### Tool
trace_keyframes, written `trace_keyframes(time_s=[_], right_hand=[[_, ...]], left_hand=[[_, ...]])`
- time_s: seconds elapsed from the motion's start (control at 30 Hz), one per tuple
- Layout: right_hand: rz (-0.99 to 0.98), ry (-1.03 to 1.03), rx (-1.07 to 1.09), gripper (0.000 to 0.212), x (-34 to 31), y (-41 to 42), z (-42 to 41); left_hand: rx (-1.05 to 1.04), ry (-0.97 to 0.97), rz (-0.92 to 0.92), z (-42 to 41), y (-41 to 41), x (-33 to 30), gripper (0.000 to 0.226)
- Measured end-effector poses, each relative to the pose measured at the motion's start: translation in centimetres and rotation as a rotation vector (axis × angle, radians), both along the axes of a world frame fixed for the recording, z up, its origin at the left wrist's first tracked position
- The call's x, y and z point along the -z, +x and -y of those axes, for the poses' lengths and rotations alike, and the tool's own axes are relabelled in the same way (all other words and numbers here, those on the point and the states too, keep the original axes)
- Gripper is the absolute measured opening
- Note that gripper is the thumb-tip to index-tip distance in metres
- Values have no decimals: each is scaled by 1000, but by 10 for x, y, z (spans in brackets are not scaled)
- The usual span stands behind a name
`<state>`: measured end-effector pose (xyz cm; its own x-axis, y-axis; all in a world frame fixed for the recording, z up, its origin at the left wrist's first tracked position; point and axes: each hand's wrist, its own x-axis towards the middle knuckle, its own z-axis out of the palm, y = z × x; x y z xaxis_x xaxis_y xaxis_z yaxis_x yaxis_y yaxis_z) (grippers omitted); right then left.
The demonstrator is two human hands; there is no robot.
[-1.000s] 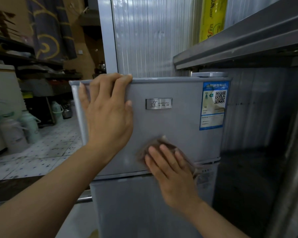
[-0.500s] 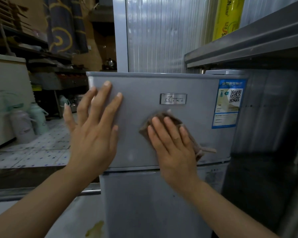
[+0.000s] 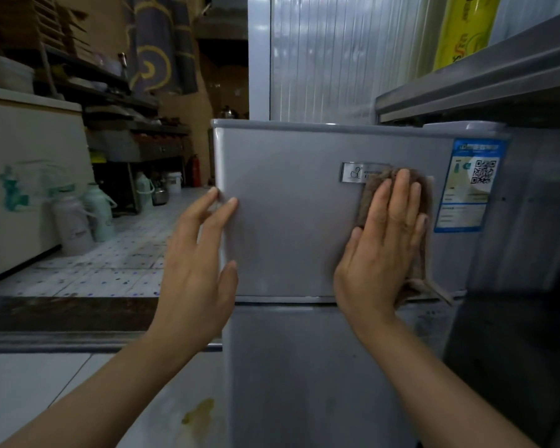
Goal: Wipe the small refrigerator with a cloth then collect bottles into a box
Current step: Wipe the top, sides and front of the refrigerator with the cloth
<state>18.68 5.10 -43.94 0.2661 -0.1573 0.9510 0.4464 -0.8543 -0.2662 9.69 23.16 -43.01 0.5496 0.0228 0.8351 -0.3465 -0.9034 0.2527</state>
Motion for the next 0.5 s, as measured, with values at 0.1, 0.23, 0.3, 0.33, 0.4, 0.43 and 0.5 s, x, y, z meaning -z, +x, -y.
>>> trace_keyframes(time_s=[0.1,0.23,0.3,0.33,0.4,0.43,0.5], right_hand=[[5,-91,-40,59,5,-2,10],[59,-194,-113,58,11,-1,15],[59,-162,-75,58,9,0,7],[61,-146,-64,59,9,-1,3],[80,-169,-89,59,9,-2,-2],[98,-214,-119,60,10,-2,-4],[123,-324,-181,62,12,-4,-9]], left_hand=[[36,-69,21,-1,1,0,70],[79,-139,-3,-6,-3,2,66],[95,-198,-52,-7,-5,7,63],[110,-226,-81,-9,-6,9,62],[132,-250,-116,-11,-8,13,64],[143,-257,-122,-13,-9,14,67],[172,-283,-133,-17,-9,15,71]])
